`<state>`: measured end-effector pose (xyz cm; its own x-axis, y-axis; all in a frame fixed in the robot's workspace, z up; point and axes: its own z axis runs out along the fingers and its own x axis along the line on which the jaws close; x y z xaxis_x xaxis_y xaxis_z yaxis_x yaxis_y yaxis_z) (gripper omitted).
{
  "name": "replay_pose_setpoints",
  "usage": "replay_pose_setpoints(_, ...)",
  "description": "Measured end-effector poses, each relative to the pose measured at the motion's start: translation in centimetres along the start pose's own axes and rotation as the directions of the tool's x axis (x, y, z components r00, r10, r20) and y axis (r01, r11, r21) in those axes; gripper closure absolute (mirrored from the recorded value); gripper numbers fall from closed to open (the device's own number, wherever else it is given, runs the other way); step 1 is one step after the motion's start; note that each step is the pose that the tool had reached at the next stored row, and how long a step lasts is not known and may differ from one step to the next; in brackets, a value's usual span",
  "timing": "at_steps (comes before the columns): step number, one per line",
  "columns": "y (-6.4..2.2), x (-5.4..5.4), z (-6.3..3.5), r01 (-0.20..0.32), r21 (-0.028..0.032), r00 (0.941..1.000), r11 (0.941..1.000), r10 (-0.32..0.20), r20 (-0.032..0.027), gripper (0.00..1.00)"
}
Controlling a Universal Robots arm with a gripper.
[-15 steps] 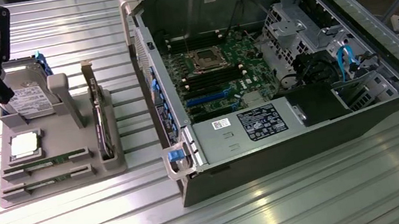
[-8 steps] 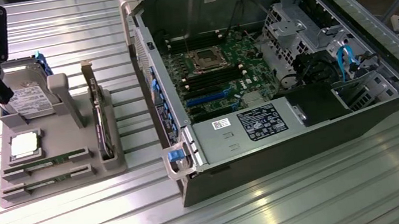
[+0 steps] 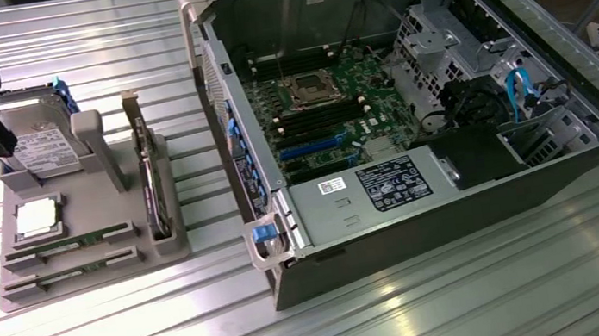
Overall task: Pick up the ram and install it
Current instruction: 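Pick up the ram and move it above insertion slot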
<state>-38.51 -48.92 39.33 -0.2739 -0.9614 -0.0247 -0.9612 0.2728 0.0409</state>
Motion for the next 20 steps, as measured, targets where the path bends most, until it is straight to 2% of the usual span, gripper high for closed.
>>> replay_pose_setpoints(1,0.0,0.0,0.0,0.053,-0.0013,0.9986,0.9986,-0.053,-0.0021,0.89)
replay_pose_setpoints(3,0.0,0.0,0.0,0.08,-0.002,0.9968,0.9968,-0.08,-0.0032,0.89)
replay_pose_setpoints(4,0.0,0.0,0.0,0.108,-0.0028,0.9941,0.9941,-0.108,-0.0043,0.89)
replay_pose_setpoints(6,0.0,0.0,0.0,0.126,-0.0033,0.9921,0.9921,-0.126,-0.005,0.89)
replay_pose_setpoints(20,-0.02,0.11,0.0,0.133,-0.0033,0.9911,0.9911,-0.133,-0.007,0.89)
